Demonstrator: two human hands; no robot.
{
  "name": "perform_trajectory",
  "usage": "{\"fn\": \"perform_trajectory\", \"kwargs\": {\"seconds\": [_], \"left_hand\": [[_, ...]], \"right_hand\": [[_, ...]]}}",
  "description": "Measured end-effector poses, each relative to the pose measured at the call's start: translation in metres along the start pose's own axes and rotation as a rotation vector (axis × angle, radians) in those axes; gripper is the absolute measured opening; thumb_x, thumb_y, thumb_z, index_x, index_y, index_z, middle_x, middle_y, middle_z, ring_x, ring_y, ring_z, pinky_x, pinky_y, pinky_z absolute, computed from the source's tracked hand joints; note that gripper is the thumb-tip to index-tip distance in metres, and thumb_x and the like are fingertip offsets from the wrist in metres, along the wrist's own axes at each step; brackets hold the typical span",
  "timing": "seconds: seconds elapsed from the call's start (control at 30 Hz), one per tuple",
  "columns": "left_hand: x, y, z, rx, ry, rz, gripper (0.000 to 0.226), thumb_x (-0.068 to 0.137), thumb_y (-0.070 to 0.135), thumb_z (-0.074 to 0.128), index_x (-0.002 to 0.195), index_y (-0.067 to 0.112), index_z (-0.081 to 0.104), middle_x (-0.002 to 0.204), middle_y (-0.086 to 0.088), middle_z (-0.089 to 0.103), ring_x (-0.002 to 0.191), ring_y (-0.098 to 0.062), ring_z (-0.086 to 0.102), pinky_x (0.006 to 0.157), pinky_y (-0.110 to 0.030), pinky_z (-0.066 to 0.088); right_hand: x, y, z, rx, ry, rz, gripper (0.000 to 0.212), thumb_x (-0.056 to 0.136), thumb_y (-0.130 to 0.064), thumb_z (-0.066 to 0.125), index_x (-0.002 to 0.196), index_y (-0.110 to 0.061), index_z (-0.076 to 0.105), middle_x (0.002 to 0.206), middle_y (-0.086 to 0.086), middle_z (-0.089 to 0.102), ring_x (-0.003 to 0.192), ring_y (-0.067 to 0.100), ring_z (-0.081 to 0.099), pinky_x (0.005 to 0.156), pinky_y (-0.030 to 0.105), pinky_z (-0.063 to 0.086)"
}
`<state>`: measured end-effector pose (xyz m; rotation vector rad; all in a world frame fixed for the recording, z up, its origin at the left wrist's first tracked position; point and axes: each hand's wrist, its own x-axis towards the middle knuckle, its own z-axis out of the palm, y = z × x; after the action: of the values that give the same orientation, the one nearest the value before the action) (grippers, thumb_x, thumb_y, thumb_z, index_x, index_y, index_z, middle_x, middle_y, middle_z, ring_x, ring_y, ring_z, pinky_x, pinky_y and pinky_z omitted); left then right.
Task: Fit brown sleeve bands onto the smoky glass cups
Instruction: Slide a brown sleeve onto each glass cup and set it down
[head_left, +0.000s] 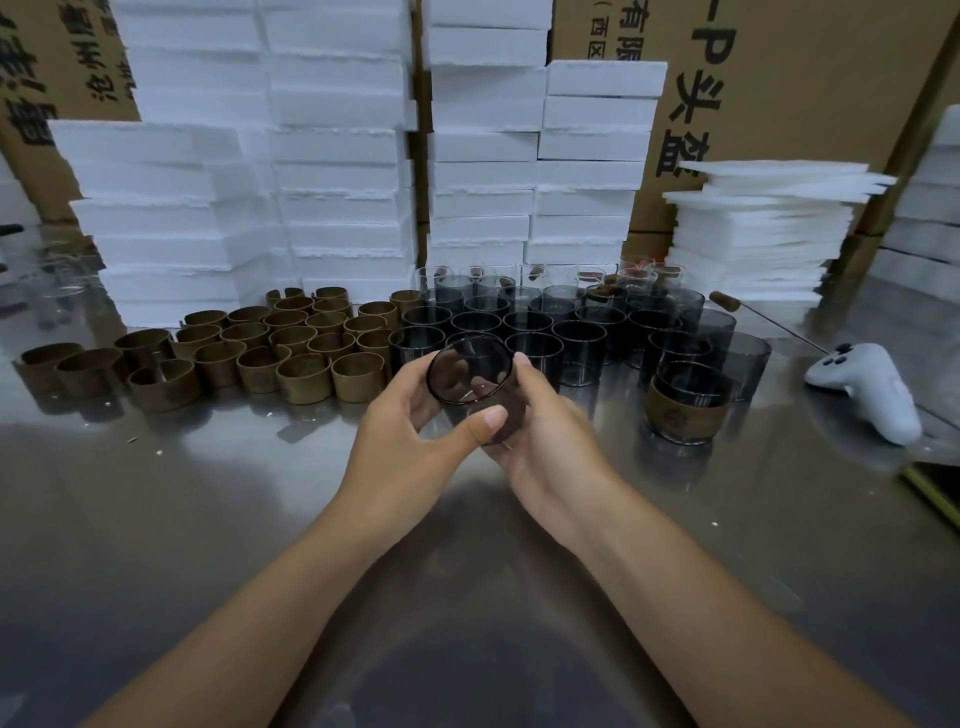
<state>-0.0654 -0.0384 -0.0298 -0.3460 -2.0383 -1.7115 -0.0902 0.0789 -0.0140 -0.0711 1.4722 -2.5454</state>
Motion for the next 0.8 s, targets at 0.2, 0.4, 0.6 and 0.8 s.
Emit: {"fn": "perform_trajectory", "kwargs": {"seconds": [0.2, 0.4, 0.6, 0.8], "left_hand": [[-0.0001, -0.0004, 0.0007, -0.030, -0.035, 0.013, 0.046, 0.068, 0.031, 0.070, 0.111, 0.038, 0.054, 0.107, 0.035, 0.064, 0.109, 0.011, 0.057, 0.088, -0.004, 0.040], [0.0019, -0.0016, -0.0020, -0.045, -0.068, 0.043, 0.046, 0.083, 0.004, 0.066, 0.111, 0.039, 0.053, 0.106, 0.035, 0.064, 0.108, 0.011, 0.057, 0.086, -0.005, 0.042], [0.0033, 0.0017, -0.0034, -0.059, -0.064, 0.086, 0.052, 0.082, -0.004, 0.066, 0.112, 0.036, 0.052, 0.105, 0.037, 0.063, 0.107, 0.014, 0.056, 0.083, -0.002, 0.041], [0.0049, 0.0010, -0.0059, -0.038, -0.047, 0.098, 0.052, 0.081, 0.001, 0.070, 0.118, 0.032, 0.053, 0.112, 0.025, 0.066, 0.115, 0.004, 0.056, 0.090, -0.008, 0.042]], "right_hand": [[-0.0036, 0.0011, 0.0046, -0.041, 0.003, 0.083, 0.042, 0.098, -0.043, 0.045, 0.118, -0.010, 0.061, 0.114, 0.014, 0.069, 0.098, 0.019, 0.066, 0.099, 0.041, 0.047], [-0.0059, 0.0001, 0.0059, -0.061, -0.060, 0.149, 0.052, 0.097, -0.052, 0.039, 0.126, -0.013, 0.058, 0.122, 0.017, 0.065, 0.106, 0.025, 0.065, 0.098, 0.045, 0.047], [-0.0045, 0.0032, 0.0041, -0.125, -0.147, 0.221, 0.068, 0.090, -0.068, 0.030, 0.125, -0.017, 0.059, 0.111, 0.016, 0.071, 0.105, 0.024, 0.067, 0.099, 0.047, 0.046], [-0.0038, 0.0031, 0.0030, -0.121, -0.103, 0.169, 0.063, 0.087, -0.068, 0.035, 0.107, -0.016, 0.065, 0.086, 0.006, 0.075, 0.091, 0.019, 0.072, 0.079, 0.039, 0.057]]}}
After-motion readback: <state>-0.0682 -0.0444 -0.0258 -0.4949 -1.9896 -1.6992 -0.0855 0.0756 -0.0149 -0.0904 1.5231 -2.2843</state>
